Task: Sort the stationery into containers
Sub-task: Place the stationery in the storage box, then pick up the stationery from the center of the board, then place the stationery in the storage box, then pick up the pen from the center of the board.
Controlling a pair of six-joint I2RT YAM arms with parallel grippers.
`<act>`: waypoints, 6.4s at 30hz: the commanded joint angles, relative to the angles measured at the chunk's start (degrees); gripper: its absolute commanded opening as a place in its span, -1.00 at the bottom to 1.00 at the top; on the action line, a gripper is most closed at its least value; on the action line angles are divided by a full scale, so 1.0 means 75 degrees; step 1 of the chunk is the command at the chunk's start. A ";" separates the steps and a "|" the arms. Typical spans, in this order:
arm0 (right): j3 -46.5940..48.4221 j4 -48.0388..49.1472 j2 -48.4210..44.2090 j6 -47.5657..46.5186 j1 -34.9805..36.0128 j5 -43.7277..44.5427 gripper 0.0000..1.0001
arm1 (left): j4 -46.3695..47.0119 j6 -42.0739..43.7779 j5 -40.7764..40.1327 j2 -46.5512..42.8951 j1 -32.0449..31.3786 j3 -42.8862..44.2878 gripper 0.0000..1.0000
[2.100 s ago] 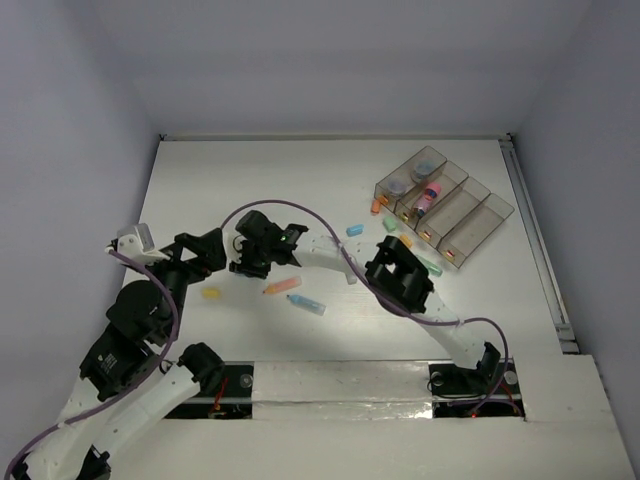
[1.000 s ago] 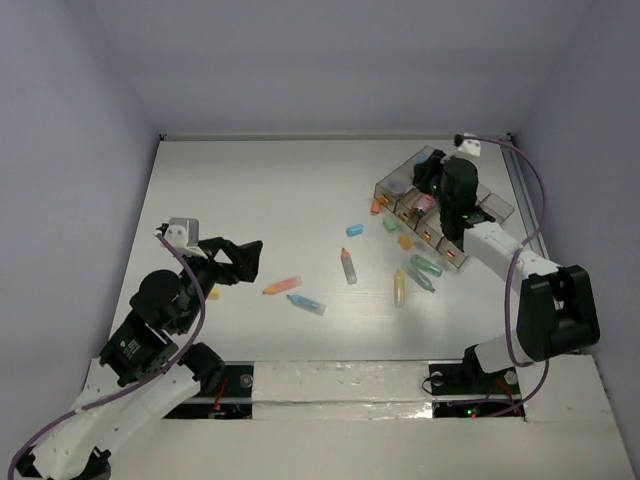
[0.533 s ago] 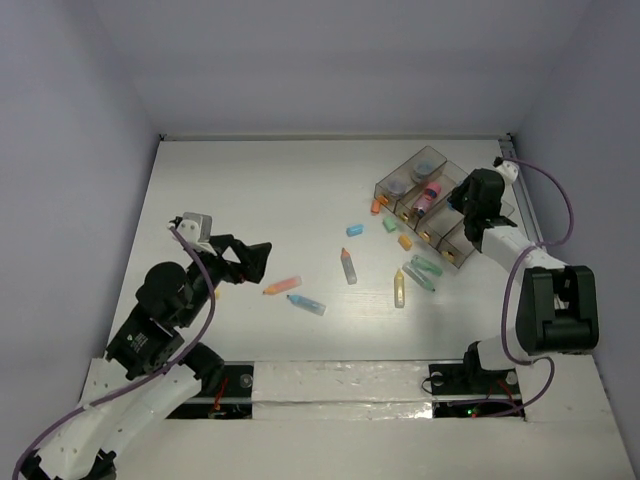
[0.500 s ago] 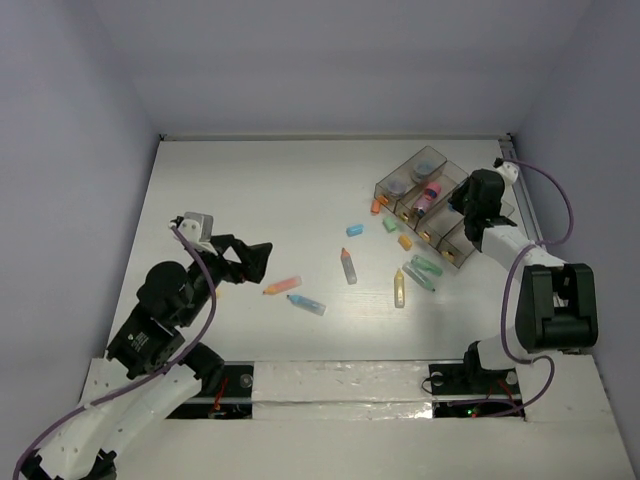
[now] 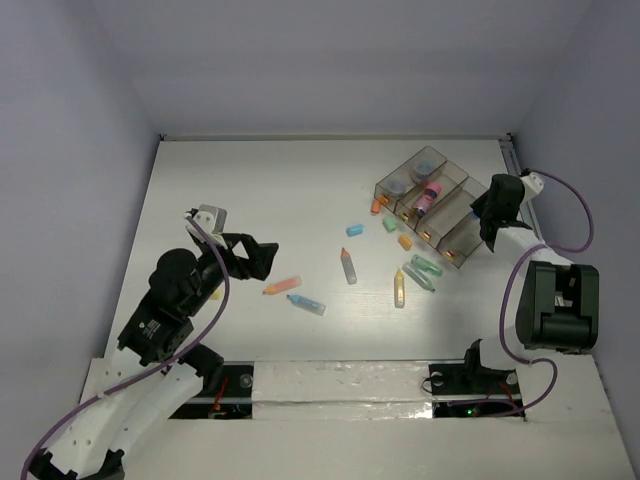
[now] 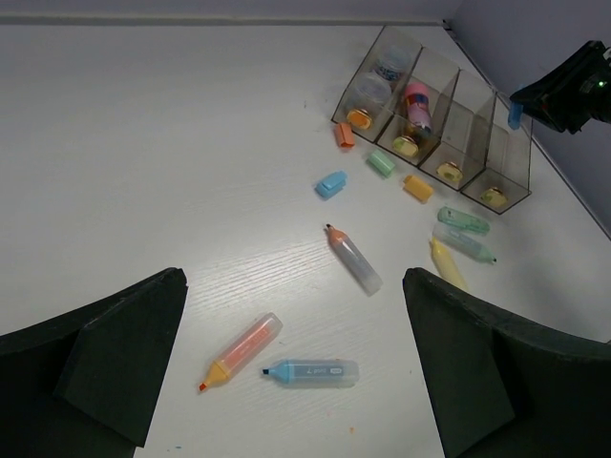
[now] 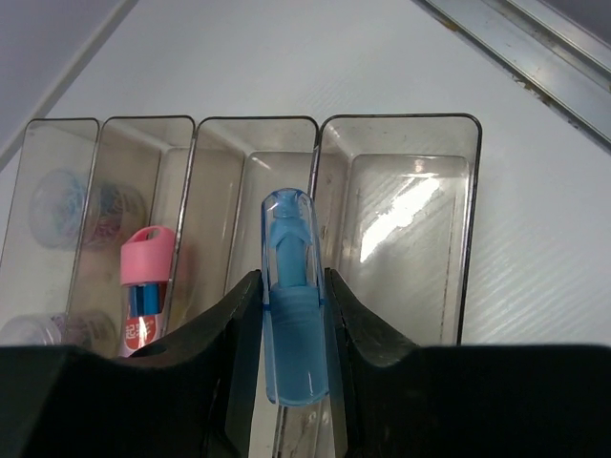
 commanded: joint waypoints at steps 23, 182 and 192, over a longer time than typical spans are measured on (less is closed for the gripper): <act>0.0730 0.0986 0.1046 0.0810 -0.0021 -0.1646 -0.40 | 0.0595 0.0129 0.0698 0.0693 0.0556 -0.0013 0.91; -0.0899 -0.1405 -0.7123 -0.0737 0.1796 -0.5067 -0.57 | 0.7016 -0.0867 0.0091 0.7791 -0.1483 0.3507 0.56; -0.0712 -0.1123 -0.5834 -0.0561 0.2006 -0.5995 -0.55 | 0.5647 -0.1218 -0.1515 0.4140 -0.1319 0.0013 0.69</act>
